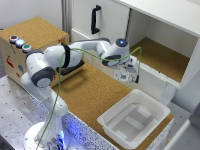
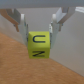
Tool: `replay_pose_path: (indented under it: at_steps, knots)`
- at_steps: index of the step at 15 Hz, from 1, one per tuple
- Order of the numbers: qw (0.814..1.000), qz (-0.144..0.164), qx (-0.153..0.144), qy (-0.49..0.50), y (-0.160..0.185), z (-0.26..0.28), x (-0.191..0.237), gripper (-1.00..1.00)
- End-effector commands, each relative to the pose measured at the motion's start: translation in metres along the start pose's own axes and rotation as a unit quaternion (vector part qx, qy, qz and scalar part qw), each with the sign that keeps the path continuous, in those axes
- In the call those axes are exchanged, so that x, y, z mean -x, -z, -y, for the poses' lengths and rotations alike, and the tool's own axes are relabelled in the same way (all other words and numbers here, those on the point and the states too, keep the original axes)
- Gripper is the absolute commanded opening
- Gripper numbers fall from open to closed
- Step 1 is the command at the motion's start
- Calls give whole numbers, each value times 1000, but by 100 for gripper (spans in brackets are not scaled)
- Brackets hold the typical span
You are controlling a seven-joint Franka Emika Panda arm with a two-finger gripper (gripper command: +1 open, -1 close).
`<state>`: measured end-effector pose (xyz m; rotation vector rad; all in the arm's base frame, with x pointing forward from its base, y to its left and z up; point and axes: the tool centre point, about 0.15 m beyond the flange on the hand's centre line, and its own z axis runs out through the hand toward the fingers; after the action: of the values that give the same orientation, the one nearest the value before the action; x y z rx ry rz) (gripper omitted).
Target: Move to the drawer and place the yellow object
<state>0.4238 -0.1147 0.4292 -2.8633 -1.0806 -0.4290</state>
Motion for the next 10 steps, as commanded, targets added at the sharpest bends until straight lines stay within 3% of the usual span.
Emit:
replay_pose_path:
  at_steps: [1, 5, 10]
  knots:
    - [985, 12, -58, 162, 10, 130, -38, -100]
    - [954, 1, -88, 288, 32, 210, -59, -100]
    - [910, -7, -113, 400, 33, 296, -74, -100]
